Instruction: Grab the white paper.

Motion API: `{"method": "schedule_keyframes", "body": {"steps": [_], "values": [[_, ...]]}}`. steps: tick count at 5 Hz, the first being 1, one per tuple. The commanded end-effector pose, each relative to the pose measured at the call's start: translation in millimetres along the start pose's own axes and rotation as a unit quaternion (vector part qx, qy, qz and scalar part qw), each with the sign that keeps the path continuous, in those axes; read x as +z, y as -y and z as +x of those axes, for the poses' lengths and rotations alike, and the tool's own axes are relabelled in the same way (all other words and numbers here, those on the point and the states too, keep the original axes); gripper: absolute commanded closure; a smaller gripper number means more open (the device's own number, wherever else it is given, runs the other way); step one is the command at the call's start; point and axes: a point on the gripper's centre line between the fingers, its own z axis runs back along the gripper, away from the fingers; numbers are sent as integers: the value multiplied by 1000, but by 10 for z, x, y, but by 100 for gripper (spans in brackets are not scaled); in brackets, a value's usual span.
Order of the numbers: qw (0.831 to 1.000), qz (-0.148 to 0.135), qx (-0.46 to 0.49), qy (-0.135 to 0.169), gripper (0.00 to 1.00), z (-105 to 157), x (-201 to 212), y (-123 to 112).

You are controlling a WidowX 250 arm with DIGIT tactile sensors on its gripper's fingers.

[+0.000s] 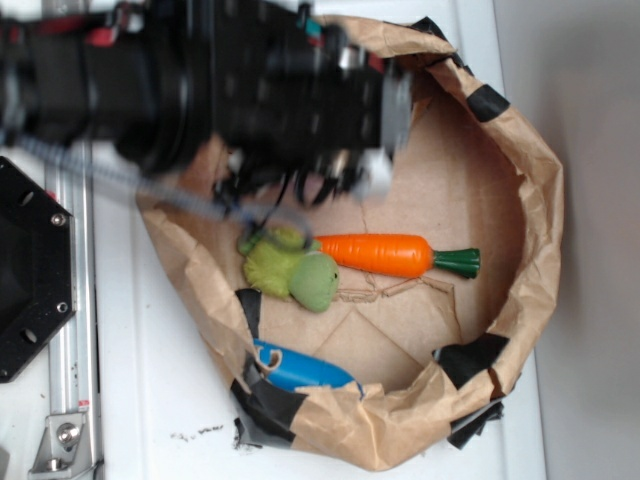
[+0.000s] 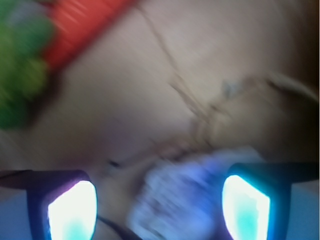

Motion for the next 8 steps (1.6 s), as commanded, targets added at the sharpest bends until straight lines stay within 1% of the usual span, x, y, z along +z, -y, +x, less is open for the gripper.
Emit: {"method": "schedule_keyframes", "body": {"steps": [1, 2, 3, 4, 5, 6, 7, 8], "values": [[1000, 7, 4, 4, 0, -200, -29, -163], [1000, 17, 13, -11, 0, -222, -41, -188], [998, 36, 44, -1, 100, -178, -49, -178], [999, 12, 40, 32, 100, -111, -18, -115], [998, -49, 5, 37, 100, 69, 17, 45], [997, -66, -22, 17, 100, 255, 4, 208], [997, -67, -32, 18, 100, 283, -6, 280], [996, -76, -32, 19, 100, 279, 6, 301]]}}
